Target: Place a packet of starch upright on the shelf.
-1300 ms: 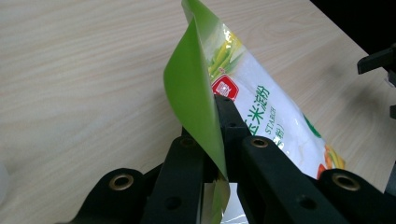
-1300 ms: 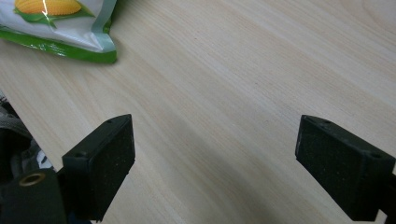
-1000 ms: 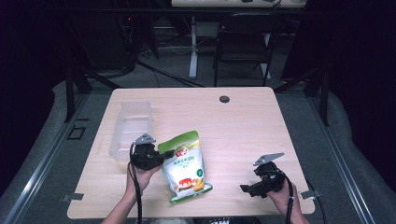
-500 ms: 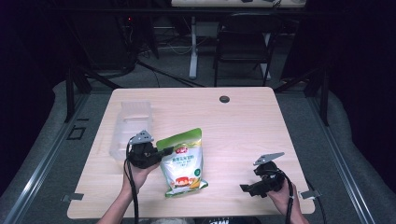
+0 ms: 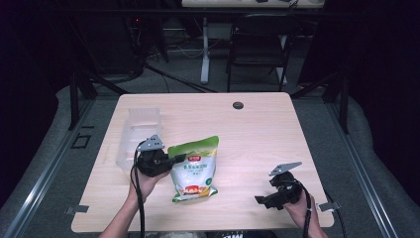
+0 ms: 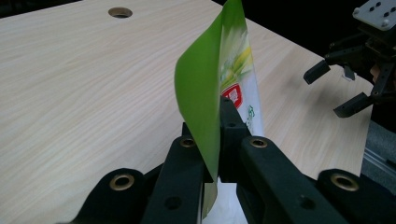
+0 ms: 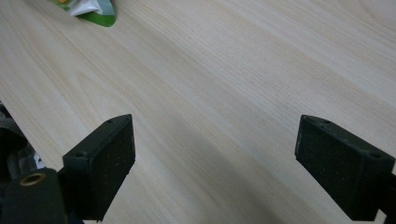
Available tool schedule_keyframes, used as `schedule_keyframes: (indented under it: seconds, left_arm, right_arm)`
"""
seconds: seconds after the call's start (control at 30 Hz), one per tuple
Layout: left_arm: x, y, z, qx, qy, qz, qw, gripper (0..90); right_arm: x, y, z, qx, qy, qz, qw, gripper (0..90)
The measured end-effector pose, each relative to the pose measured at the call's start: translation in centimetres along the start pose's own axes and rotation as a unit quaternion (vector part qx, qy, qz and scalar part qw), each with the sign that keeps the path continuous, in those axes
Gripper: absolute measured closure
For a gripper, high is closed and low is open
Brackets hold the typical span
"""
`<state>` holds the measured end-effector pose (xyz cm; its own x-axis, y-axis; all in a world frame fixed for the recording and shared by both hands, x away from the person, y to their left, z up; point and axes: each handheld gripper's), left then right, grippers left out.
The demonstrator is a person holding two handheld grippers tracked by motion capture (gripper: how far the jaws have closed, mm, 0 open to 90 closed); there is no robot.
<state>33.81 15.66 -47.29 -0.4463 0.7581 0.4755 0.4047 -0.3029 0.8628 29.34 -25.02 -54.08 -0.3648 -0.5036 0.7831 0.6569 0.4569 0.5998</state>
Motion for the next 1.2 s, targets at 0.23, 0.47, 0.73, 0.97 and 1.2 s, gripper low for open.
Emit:
schedule_keyframes:
  seconds: [0.23, 0.47, 0.73, 0.97, 1.2]
  left_arm:
    - [0.1, 0.7, -0.5, -0.029, -0.014, 0.005, 0.9995, 90.0]
    - [0.5, 1.2, -0.8, -0.056, -0.024, 0.005, 0.9982, 90.0]
    - [0.7, 2.0, -1.1, -0.069, -0.028, -0.003, 0.9972, 90.0]
    - [0.9, 2.8, -1.3, -0.088, -0.028, -0.001, 0.9957, 90.0]
    - [1.2, 3.9, -1.4, -0.098, -0.032, -0.003, 0.9946, 90.0]
  right_arm:
    - [0.0, 0.0, -0.1, 0.002, -0.001, 0.004, 1.0000, 11.7]
    - [0.0, 0.1, 0.0, 0.004, -0.003, 0.006, 1.0000, 11.9]
    - [0.0, 0.0, 0.0, 0.002, -0.006, 0.000, 1.0000, 11.9]
    - [-0.2, 0.1, 0.0, 0.001, 0.001, 0.006, 1.0000, 11.9]
    - [-0.1, 0.1, 0.1, -0.001, 0.003, 0.001, 1.0000, 11.8]
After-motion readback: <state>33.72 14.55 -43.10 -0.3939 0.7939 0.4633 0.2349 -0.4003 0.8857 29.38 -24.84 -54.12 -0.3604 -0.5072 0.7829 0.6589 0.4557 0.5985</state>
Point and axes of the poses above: each handheld gripper's, and its own axes: x roughly backward along the jaws, y roughly out of its top, z roughly to its left, and after that the axes turned 3 degrees about -z, right-handed
